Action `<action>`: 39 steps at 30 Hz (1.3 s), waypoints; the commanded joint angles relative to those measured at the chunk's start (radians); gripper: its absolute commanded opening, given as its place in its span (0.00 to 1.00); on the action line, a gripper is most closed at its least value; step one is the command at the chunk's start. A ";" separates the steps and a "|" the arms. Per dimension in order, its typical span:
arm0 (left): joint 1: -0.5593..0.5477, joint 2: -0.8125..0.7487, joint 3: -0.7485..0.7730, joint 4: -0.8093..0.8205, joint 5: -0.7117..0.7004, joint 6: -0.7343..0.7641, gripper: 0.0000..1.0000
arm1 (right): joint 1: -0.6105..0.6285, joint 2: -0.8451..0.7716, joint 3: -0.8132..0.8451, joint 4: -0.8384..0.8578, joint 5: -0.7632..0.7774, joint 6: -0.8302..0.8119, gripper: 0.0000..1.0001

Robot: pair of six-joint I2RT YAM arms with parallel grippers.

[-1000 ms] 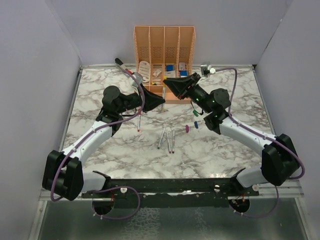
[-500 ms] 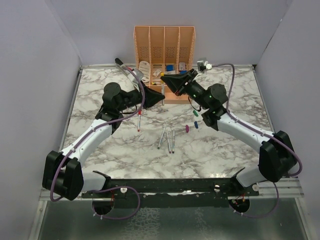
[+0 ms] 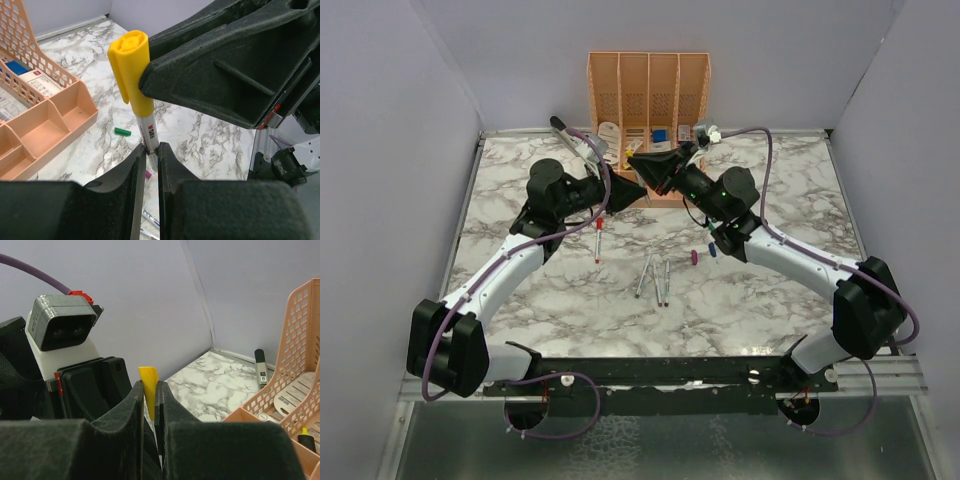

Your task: Insert the pens into the pen caps

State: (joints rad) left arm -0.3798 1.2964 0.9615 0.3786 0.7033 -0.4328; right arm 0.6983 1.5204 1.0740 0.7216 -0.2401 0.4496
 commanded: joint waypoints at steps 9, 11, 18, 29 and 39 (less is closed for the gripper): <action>0.069 -0.074 0.041 0.255 -0.147 0.002 0.00 | 0.024 0.043 -0.024 -0.292 0.026 -0.041 0.01; 0.076 -0.075 0.048 0.255 -0.149 0.003 0.00 | 0.024 0.053 -0.016 -0.304 0.018 -0.039 0.01; 0.094 -0.062 0.066 0.262 -0.129 0.003 0.00 | 0.024 0.054 -0.024 -0.299 0.018 -0.031 0.01; 0.092 -0.095 -0.060 0.205 -0.084 -0.022 0.00 | 0.024 0.035 0.055 -0.174 0.011 -0.038 0.44; 0.091 -0.115 -0.062 -0.194 -0.254 0.116 0.00 | 0.024 -0.092 0.120 -0.292 0.158 -0.146 0.45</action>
State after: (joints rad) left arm -0.2821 1.1667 0.8707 0.4175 0.5510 -0.3969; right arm 0.7189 1.5280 1.1263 0.4919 -0.1890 0.3756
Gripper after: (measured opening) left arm 0.148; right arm 0.449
